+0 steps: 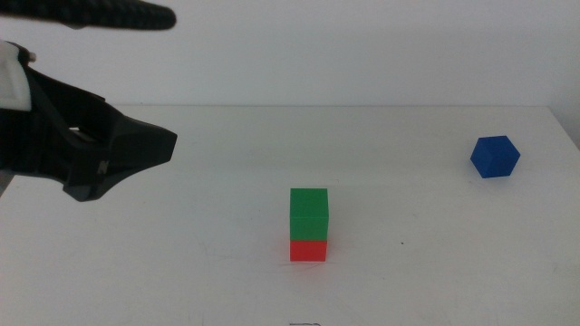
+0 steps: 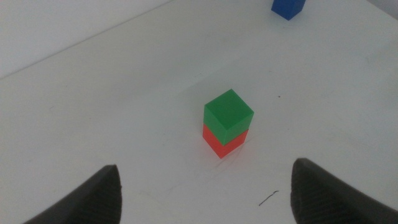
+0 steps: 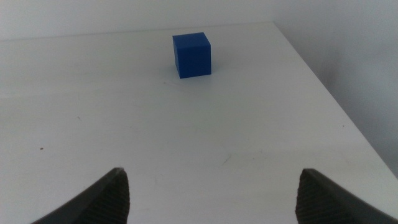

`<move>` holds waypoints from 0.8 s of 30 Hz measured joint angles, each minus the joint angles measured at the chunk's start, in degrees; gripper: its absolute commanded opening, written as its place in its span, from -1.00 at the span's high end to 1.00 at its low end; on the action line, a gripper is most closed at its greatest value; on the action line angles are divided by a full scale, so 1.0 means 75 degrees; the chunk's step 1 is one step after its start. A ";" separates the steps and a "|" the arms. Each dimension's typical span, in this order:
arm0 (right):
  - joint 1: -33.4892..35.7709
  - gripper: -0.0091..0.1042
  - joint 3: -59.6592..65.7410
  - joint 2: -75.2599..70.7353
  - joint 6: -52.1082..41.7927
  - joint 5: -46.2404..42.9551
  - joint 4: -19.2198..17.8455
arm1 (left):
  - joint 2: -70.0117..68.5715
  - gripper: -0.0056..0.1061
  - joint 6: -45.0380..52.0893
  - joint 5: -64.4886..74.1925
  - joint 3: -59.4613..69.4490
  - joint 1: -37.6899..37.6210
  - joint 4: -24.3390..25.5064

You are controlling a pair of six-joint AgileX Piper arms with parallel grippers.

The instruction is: Stack red cubes first, then green, then blue cubes in a specific spot.

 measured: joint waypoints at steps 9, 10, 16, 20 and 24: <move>0.0000 -0.46 -0.1833 0.1672 0.0000 0.1002 -0.0007 | 0.0000 -0.76 0.0000 0.0000 0.0000 0.0000 0.0000; 0.0000 -0.46 -0.2081 0.2028 0.0000 0.1104 -0.0007 | 0.0000 -0.76 0.0000 0.0000 0.0000 0.0000 0.0000; 0.0000 -0.46 -0.3650 0.4120 0.0000 0.2139 -0.0007 | 0.0000 -0.76 0.0008 0.0000 0.0000 0.0000 0.0000; 0.0000 -0.46 -0.4808 0.5353 -0.0006 0.3068 -0.0098 | 0.0000 -0.76 0.0017 0.0000 0.0000 0.0000 0.0000; 0.0000 -0.46 -0.5939 0.6483 -0.0006 0.4088 -0.0200 | 0.0000 -0.76 0.0023 0.0000 0.0000 0.0000 0.0000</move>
